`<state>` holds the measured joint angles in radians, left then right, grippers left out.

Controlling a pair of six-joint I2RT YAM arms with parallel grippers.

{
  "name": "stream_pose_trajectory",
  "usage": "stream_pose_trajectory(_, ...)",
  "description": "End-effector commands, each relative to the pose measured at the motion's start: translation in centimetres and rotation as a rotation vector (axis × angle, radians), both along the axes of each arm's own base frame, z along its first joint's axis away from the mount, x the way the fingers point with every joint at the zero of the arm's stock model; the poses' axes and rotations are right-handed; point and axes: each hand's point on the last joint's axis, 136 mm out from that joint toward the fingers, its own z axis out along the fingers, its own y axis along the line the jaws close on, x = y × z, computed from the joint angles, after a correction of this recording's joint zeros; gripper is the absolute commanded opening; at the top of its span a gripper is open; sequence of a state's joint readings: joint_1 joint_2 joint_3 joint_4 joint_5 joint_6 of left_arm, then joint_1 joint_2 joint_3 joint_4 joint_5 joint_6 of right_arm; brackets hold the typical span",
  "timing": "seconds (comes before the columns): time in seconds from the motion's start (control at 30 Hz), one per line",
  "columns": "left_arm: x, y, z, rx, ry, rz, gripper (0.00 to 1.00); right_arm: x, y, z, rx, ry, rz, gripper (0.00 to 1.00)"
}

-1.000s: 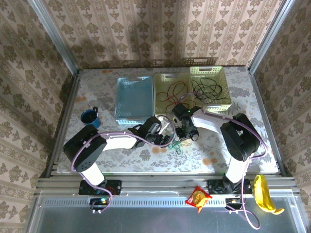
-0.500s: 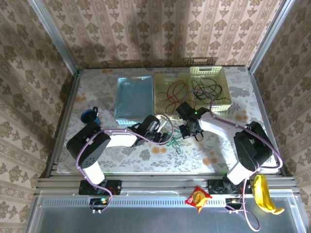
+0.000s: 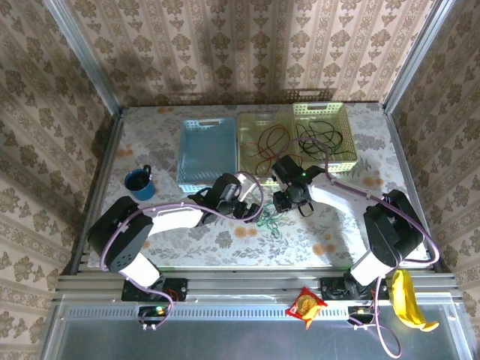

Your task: Untangle the cables

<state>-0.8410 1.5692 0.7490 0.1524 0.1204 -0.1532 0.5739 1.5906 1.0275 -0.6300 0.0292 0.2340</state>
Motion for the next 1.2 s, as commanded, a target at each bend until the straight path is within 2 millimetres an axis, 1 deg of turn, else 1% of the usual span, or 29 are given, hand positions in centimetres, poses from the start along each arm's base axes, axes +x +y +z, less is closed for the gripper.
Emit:
stream_pose_trajectory(0.0, -0.3, -0.6, 1.6, -0.029, 0.033, -0.106, 0.93, 0.7, 0.0, 0.6, 0.048, 0.001, -0.02, 0.42)
stream_pose_trajectory(0.13, -1.3, -1.9, 1.5, -0.031, 0.108, -0.226, 0.91, 1.1, -1.1, 1.0, 0.124, 0.022, -0.097, 0.41)
stream_pose_trajectory(0.27, -2.1, -2.9, 0.8, -0.018, 0.182, -0.307, 0.88, 1.4, -2.1, 1.4, 0.184, 0.038, -0.162, 0.41)
stream_pose_trajectory(0.43, -2.4, -3.5, 0.3, 0.002, 0.195, -0.343, 0.87, 1.2, -2.2, 1.3, 0.194, 0.049, -0.171, 0.41)
stream_pose_trajectory(0.5, -2.3, -3.7, -0.1, 0.029, 0.184, -0.347, 0.86, 1.3, -2.3, 1.4, 0.195, 0.047, -0.17, 0.41)
stream_pose_trajectory(0.57, -2.1, -3.7, -0.8, 0.069, 0.167, -0.341, 0.83, 1.2, -2.2, 1.4, 0.199, 0.048, -0.168, 0.41)
stream_pose_trajectory(0.7, -1.7, -3.5, -1.9, 0.137, 0.135, -0.333, 0.71, 1.1, -1.8, 1.7, 0.224, 0.052, -0.153, 0.41)
stream_pose_trajectory(0.77, -1.5, -3.5, -2.2, 0.15, 0.127, -0.326, 0.51, 0.9, -1.1, 1.9, 0.251, 0.061, -0.124, 0.41)
stream_pose_trajectory(0.83, -1.3, -3.5, -2.3, 0.153, 0.121, -0.319, 0.24, 0.4, -0.4, 1.9, 0.257, 0.077, -0.092, 0.43)
stream_pose_trajectory(0.87, -1.2, -3.5, -2.2, 0.153, 0.116, -0.313, 0.12, 0.2, 0.0, 1.9, 0.256, 0.086, -0.072, 0.44)
stream_pose_trajectory(0.93, -1.1, -3.6, -1.9, 0.144, 0.108, -0.309, 0.01, -0.5, 1.0, 1.6, 0.247, 0.108, -0.02, 0.46)
stream_pose_trajectory(1.07, -0.8, -4.0, -0.9, 0.108, 0.096, -0.29, 0.0, -1.5, 2.4, 0.5, 0.19, 0.146, 0.058, 0.48)
stream_pose_trajectory(1.17, -0.8, -4.3, -0.4, 0.074, 0.104, -0.273, 0.0, -1.2, 2.4, -0.5, 0.139, 0.169, 0.06, 0.48)
